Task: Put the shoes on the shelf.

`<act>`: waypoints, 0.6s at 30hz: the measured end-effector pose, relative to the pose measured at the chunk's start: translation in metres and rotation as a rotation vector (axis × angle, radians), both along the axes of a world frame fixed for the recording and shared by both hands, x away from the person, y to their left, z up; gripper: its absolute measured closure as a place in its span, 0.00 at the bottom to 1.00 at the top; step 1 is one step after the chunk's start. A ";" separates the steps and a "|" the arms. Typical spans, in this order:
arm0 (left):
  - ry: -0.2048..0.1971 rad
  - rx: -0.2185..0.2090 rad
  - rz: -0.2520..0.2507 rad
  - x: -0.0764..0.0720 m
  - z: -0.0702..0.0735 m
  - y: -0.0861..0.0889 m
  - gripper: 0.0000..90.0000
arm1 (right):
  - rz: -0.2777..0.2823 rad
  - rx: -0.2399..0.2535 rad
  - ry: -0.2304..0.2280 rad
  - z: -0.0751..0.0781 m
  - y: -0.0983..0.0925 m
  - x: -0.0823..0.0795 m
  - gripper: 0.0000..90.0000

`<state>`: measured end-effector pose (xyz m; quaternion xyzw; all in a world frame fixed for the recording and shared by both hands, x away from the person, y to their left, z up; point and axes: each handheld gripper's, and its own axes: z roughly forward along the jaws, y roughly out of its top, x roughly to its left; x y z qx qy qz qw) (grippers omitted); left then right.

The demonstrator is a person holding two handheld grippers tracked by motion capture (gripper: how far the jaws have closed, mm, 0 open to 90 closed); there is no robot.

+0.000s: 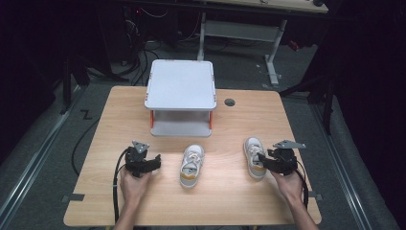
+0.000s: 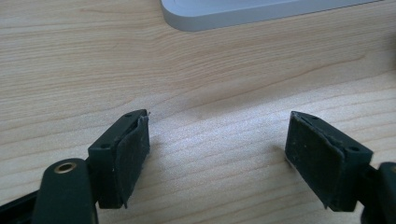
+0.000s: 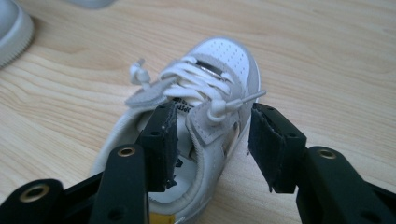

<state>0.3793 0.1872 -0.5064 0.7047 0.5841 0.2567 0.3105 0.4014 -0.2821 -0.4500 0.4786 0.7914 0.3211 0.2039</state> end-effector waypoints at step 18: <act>0.000 -0.002 0.001 0.000 0.000 0.000 0.25 | -0.003 -0.126 -0.039 -0.003 0.003 -0.001 0.84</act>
